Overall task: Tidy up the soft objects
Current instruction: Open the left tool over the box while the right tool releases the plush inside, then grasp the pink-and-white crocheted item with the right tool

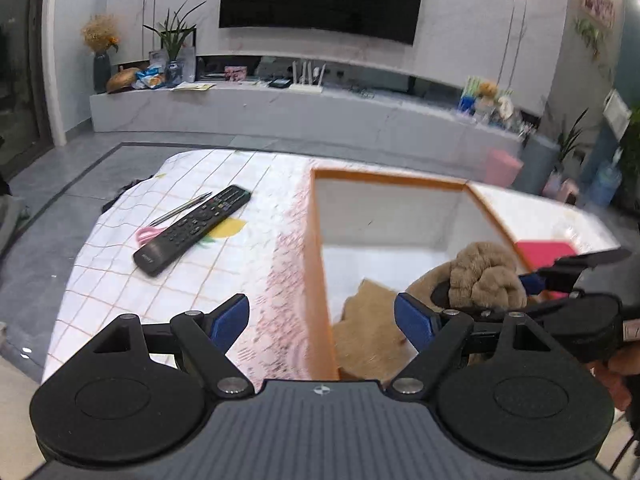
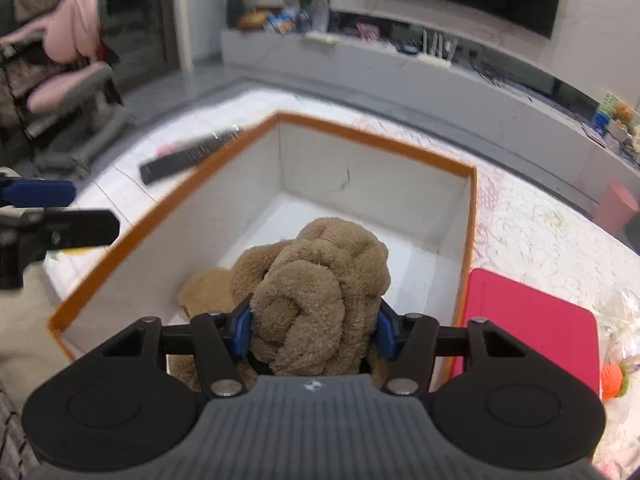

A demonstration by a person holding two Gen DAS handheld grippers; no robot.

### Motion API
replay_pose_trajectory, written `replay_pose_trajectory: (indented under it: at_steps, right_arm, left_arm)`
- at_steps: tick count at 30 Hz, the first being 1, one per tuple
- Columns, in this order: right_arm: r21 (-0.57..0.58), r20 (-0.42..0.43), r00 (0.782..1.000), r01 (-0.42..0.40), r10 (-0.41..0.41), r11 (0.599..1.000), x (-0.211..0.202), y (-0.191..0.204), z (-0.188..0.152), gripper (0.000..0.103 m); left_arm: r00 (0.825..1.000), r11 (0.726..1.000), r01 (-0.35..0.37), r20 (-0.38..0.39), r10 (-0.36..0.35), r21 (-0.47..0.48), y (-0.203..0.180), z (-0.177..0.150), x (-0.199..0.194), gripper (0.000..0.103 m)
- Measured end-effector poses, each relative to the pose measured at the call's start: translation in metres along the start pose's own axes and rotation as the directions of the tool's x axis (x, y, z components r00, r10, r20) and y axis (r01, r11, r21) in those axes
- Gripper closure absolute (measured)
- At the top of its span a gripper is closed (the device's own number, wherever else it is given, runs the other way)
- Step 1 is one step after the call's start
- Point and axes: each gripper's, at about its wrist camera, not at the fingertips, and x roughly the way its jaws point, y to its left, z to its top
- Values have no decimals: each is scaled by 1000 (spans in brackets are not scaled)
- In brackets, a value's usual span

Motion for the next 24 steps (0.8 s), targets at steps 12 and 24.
replay_pose_trajectory:
  at_steps: [12, 24]
  right_arm:
    - [74, -25, 1000, 13, -12, 997, 13, 5, -4, 31]
    - [80, 220, 974, 30, -47, 996, -112, -51, -15, 12]
  left_arm:
    - [999, 999, -41, 33, 40, 10, -7, -2, 0, 7]
    - [991, 1000, -13, 135, 15, -16, -63, 8, -38, 7]
